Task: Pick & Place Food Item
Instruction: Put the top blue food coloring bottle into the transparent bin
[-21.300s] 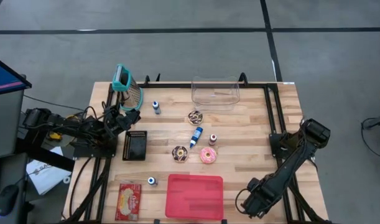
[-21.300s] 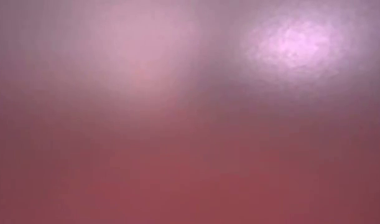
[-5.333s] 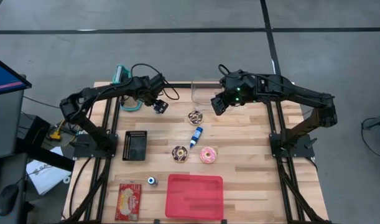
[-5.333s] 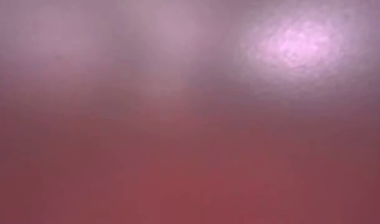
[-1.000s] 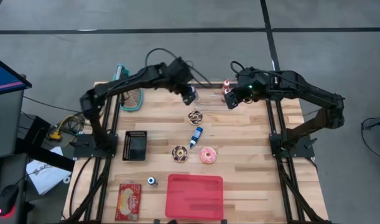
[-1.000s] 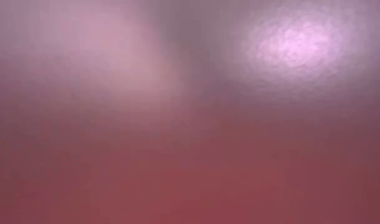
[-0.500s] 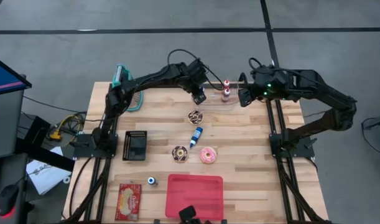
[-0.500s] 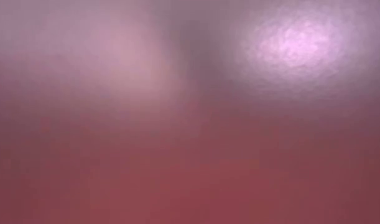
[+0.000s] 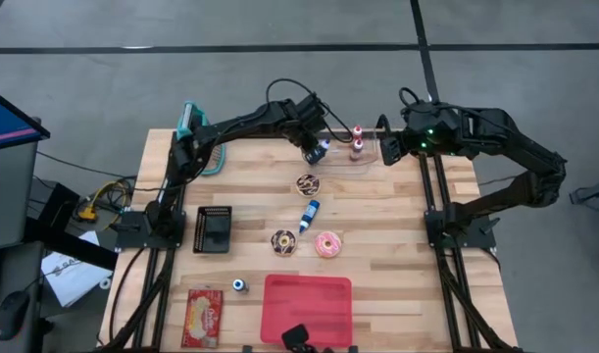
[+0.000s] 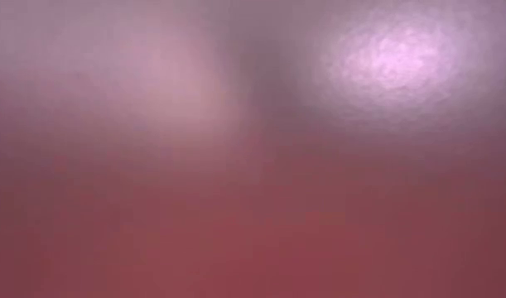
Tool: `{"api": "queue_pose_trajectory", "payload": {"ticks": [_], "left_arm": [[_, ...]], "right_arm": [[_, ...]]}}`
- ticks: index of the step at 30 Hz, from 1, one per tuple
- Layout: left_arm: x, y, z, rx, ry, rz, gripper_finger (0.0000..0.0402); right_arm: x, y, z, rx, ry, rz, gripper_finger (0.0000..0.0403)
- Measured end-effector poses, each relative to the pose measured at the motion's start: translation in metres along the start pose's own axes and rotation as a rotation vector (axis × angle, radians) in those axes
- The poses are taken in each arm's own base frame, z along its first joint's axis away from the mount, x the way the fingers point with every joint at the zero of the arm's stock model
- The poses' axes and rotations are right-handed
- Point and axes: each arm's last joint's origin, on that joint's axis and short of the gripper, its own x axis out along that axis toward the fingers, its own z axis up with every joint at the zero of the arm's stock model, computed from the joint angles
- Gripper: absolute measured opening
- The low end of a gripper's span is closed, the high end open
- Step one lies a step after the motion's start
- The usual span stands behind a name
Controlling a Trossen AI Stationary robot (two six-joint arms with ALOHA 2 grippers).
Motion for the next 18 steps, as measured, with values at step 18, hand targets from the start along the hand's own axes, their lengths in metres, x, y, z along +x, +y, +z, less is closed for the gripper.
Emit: {"api": "queue_pose_trajectory", "payload": {"ticks": [18], "left_arm": [[-0.149,-0.014,-0.021,0.007,-0.121,-0.028,0.0135]], "right_arm": [[0.011,0.025,-0.013,-0.128,0.060,0.020,0.0136]]}}
